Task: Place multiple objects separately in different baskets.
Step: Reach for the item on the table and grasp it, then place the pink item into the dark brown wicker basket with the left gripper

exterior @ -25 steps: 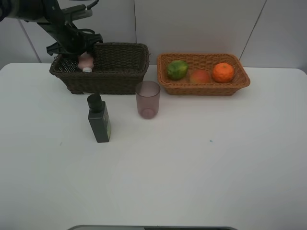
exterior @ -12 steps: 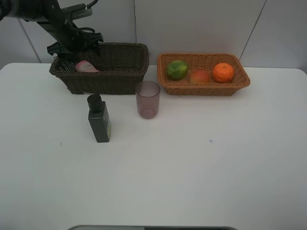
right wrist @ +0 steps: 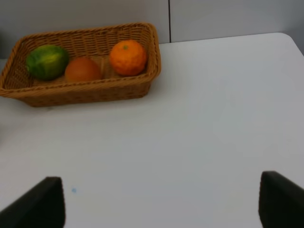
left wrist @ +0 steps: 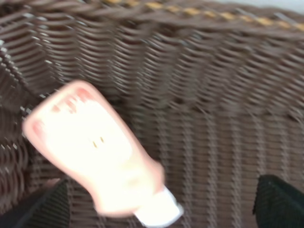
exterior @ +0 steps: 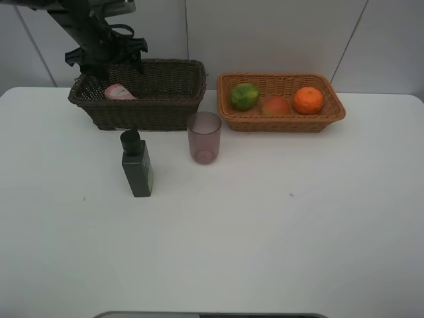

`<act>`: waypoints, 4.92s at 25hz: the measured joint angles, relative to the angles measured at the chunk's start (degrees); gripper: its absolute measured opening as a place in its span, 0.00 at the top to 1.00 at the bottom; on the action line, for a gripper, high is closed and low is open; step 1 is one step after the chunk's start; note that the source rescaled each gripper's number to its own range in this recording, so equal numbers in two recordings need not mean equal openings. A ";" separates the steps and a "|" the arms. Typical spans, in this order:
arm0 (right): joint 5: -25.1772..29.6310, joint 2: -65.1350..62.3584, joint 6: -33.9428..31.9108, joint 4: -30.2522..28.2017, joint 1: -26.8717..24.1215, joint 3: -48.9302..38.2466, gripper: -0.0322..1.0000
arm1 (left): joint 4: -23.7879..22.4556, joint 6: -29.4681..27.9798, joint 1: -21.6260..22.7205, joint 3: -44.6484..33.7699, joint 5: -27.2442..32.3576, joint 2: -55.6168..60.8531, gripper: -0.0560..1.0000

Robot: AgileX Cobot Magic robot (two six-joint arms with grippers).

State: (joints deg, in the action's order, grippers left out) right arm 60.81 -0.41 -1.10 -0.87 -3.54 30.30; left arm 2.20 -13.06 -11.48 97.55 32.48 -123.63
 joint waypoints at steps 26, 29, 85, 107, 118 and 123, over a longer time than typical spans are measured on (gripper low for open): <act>0.00 0.00 0.00 0.00 0.00 0.00 0.28 | -6.89 -12.76 -19.62 0.07 35.99 7.72 0.00; 0.00 0.00 0.00 0.00 0.00 0.00 0.28 | -10.08 -14.60 -21.93 -1.61 35.99 9.44 0.00; 0.00 0.00 0.00 0.00 0.00 0.00 0.28 | -5.24 -20.74 -19.53 -28.64 11.31 14.26 0.22; 0.00 0.00 0.00 0.00 0.00 0.00 0.28 | -4.09 -24.55 -19.53 -28.64 11.23 14.26 0.49; 0.00 0.00 0.00 0.00 0.00 0.00 0.28 | -4.26 -24.60 -19.18 -28.21 11.34 14.26 0.49; 0.00 0.00 0.00 0.00 0.00 0.00 0.28 | -5.72 -24.60 -19.11 -25.83 11.66 17.44 0.49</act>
State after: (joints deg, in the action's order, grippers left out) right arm 60.81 -0.41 -1.10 -0.87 -3.54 30.30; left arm -3.52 -37.66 -30.59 71.73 44.14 -106.19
